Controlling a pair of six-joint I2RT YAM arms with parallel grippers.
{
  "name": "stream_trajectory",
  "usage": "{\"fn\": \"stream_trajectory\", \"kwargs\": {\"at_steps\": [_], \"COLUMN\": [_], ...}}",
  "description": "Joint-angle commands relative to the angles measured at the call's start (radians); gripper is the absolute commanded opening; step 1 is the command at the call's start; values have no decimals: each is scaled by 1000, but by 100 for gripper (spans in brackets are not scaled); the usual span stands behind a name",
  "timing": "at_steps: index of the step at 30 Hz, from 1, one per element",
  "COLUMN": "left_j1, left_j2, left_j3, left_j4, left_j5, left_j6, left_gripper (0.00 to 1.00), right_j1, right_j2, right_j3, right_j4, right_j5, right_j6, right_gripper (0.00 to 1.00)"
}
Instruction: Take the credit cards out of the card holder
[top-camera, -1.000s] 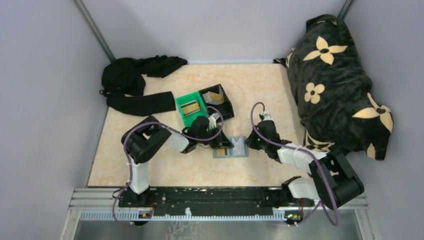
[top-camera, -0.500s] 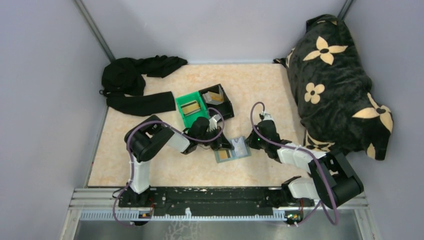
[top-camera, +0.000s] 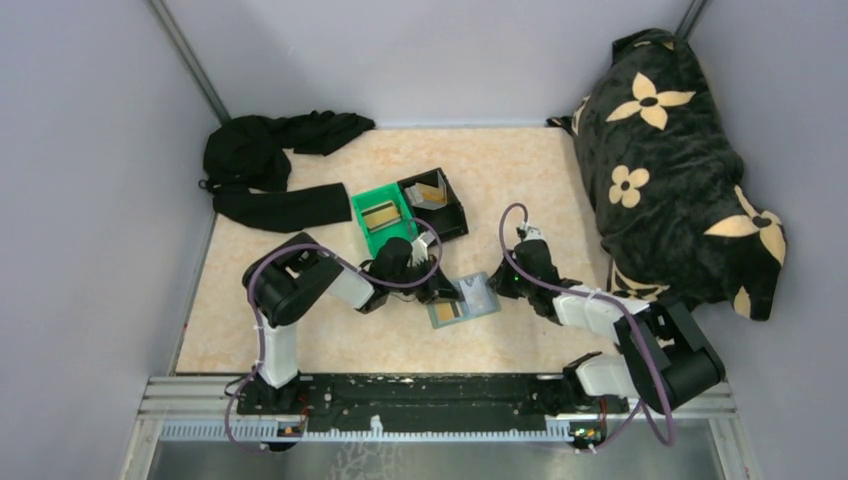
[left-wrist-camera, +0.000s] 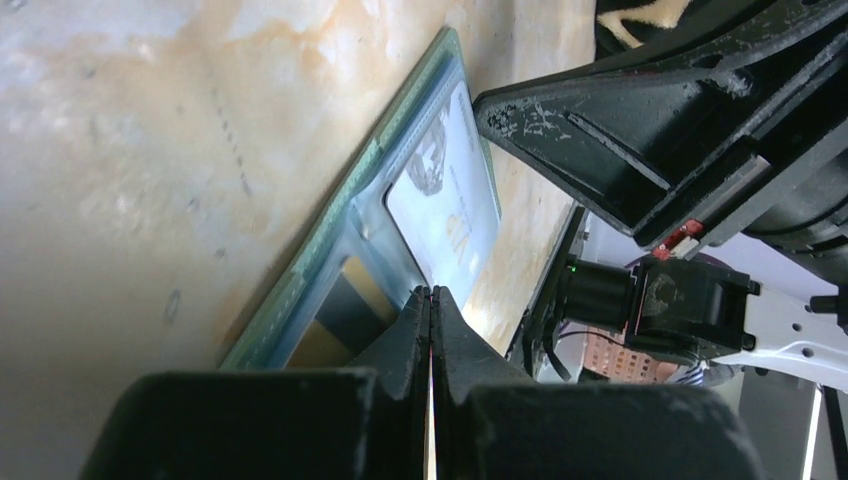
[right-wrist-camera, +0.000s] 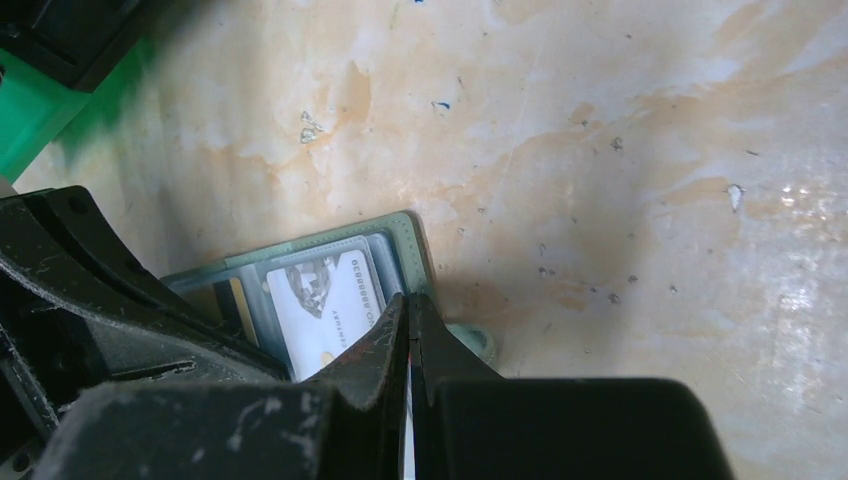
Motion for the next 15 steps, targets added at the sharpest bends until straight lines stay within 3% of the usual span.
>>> {"fn": "stream_trajectory", "kwargs": {"at_steps": [1,12,13,15], "left_j1": [21,43,43,42], "left_j2": [-65,-100,-91,-74], "left_j3": [-43,-77,-69,-60], "left_j4": [29,4,1,-1], "left_j5": [-2,5,12,24], "left_j6": [-5,-3,-11,-27], "left_gripper": [0,0,4,29], "right_j1": [-4,-25,-26,-25], "right_j2": [58,77,70,48], "right_j3": [-8,29,31,27], "right_j4": [-72,-79,-83,-87], "right_j5": [-45,-55,-51,-47], "right_j6": [-4,-25,-32,-40], "right_gripper": [0,0,0,0]}}
